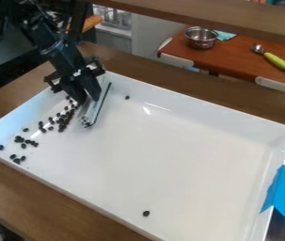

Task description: Sweep into pile

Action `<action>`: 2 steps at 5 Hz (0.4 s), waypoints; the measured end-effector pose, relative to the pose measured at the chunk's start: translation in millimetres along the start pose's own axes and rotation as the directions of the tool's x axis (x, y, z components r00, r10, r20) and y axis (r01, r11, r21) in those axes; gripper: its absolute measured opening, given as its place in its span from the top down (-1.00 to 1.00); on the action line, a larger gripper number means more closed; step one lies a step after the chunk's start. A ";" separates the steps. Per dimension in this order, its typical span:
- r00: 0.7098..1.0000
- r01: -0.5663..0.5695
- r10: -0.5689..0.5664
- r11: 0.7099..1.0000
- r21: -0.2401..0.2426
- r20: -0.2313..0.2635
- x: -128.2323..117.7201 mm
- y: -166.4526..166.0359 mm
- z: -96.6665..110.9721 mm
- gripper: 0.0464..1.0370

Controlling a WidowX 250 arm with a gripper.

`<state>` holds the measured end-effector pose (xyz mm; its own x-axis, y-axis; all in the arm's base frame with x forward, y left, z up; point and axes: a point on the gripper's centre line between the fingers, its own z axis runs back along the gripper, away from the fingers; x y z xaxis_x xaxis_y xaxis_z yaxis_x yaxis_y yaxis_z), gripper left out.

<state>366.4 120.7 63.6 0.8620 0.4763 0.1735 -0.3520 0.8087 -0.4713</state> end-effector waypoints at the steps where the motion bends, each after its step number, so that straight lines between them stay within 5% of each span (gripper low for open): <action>1: 1.000 0.025 -0.025 0.996 -0.089 0.001 -15.4 -31.4 18.7 0.42; 2: 0.996 0.074 -0.083 0.979 -0.189 -0.042 -45.0 -77.9 29.0 0.42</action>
<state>344.6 46.3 117.6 0.9027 0.3928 0.1757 -0.2123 0.7617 -0.6121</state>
